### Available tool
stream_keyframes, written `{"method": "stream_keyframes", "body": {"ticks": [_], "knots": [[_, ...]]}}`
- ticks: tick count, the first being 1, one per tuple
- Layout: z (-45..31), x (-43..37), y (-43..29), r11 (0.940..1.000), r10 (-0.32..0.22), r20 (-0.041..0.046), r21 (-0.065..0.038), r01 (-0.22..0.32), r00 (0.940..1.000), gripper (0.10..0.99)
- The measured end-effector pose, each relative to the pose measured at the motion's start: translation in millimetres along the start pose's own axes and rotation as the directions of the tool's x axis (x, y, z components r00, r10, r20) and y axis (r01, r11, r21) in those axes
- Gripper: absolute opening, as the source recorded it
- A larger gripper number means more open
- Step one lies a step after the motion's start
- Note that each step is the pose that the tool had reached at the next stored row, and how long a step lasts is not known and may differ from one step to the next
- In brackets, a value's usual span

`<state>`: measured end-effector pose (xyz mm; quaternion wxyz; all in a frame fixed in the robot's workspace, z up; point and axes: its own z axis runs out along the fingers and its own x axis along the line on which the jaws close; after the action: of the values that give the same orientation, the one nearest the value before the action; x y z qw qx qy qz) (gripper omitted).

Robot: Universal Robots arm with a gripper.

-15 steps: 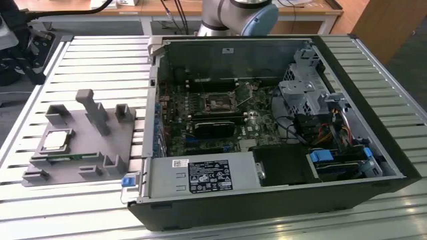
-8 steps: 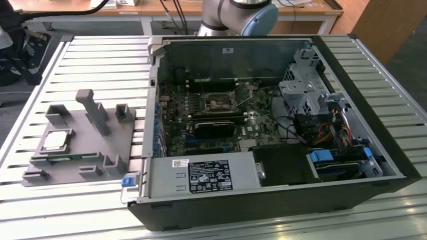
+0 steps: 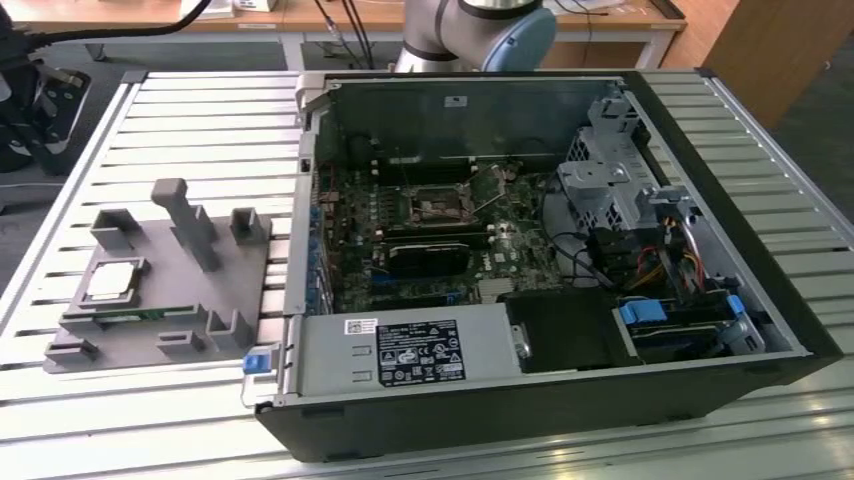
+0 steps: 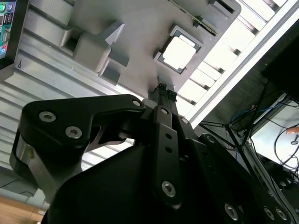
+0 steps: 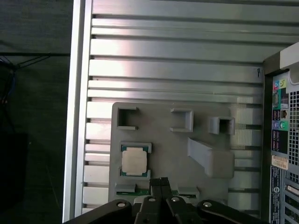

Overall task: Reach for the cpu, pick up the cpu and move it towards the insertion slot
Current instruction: 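Pick up the cpu and move it towards the insertion slot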

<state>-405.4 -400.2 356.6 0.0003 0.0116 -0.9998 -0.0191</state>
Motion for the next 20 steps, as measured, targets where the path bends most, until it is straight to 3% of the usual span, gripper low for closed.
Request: {"method": "stream_keyframes", "body": {"ticks": [8, 20], "knots": [[2.3, 9.3, -7.9, 1.0000, -0.009, 0.0018, 0.000, 0.009, 1.0000, 0.106], [7.9, 22.6, -9.3, 0.9998, -0.018, 0.0015, 0.000, 0.018, 0.9998, 0.114]]}}
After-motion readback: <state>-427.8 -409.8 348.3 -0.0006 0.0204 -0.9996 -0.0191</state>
